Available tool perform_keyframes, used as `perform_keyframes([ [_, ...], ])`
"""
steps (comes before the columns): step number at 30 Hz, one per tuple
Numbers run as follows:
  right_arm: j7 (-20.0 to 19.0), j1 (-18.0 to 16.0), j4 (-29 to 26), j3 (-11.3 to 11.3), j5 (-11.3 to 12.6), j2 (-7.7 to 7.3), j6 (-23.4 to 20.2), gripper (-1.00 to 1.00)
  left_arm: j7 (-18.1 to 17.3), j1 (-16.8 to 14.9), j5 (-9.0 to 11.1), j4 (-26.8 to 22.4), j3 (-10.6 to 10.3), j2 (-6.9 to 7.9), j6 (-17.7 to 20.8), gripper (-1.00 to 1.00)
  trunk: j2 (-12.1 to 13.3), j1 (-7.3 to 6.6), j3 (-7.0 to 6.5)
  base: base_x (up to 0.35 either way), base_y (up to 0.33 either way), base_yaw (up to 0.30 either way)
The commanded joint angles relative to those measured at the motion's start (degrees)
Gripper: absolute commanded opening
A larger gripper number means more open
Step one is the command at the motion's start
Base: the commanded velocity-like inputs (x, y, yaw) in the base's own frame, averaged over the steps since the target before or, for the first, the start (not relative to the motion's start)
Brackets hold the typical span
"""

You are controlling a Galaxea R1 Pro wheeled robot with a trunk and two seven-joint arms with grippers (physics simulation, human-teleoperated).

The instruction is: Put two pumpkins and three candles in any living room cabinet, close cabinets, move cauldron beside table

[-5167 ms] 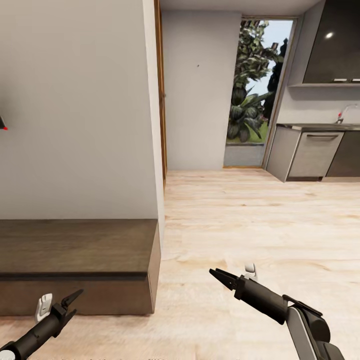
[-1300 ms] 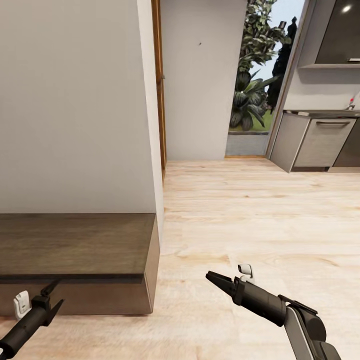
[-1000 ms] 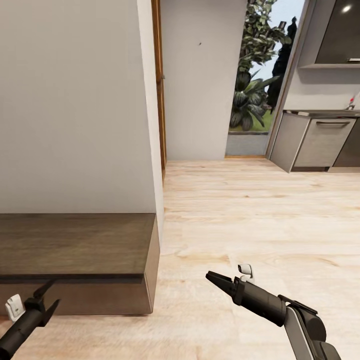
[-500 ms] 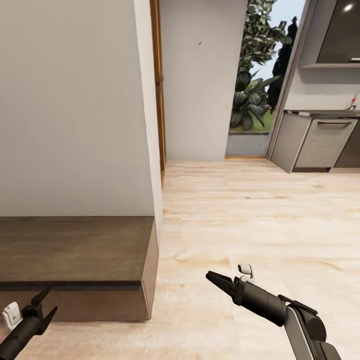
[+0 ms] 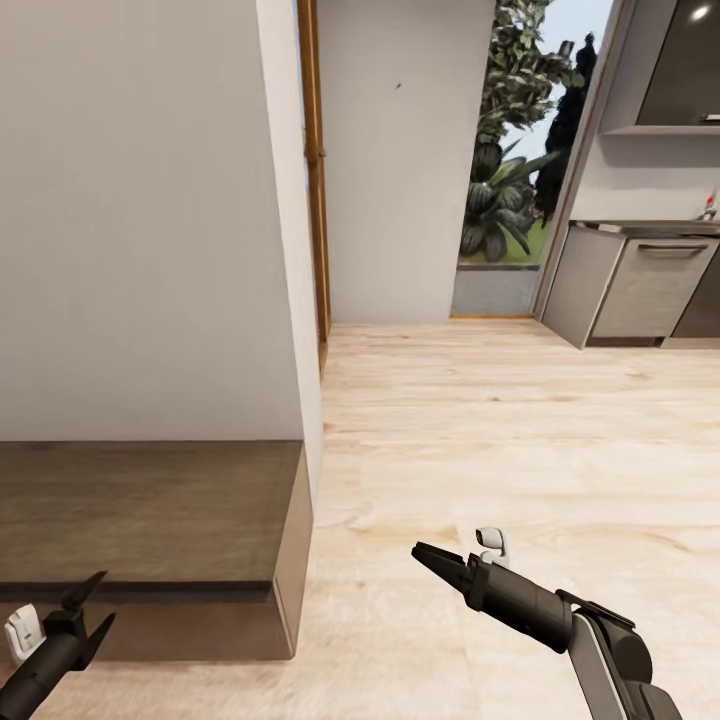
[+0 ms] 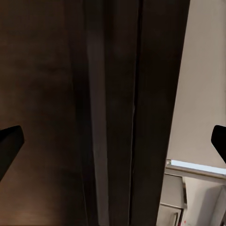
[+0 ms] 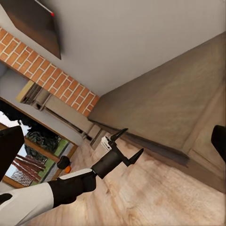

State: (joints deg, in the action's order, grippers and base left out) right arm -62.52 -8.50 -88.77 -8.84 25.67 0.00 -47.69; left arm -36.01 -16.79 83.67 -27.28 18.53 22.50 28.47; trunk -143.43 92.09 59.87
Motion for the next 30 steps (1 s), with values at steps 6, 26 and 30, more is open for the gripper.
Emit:
perform_keyframes([
  [6, 0.0, 0.0, 0.0, 0.0, 0.2, 0.0, -0.3, 1.0, -0.2, 0.0, 0.4, 0.1, 0.0, 0.05, 0.4, 1.0, 0.0, -0.01, 0.05, 0.011, -0.004, 0.0],
  [26, 1.8, 0.0, 0.0, 0.1, 0.2, 0.0, -0.3, 1.0, -0.2, 0.0, 0.3, 0.1, 0.6, 0.08, 0.5, 1.0, 0.0, -0.01, 0.05, 0.0, 0.0, 0.0],
  [30, 1.9, 0.0, 0.0, 0.1, 0.2, 0.0, -0.3, 1.0, -0.3, 0.0, 0.3, 0.1, 1.7, 0.05, 0.4, 1.0, 0.0, -0.01, 0.05, 0.0, 0.0, 0.0],
])
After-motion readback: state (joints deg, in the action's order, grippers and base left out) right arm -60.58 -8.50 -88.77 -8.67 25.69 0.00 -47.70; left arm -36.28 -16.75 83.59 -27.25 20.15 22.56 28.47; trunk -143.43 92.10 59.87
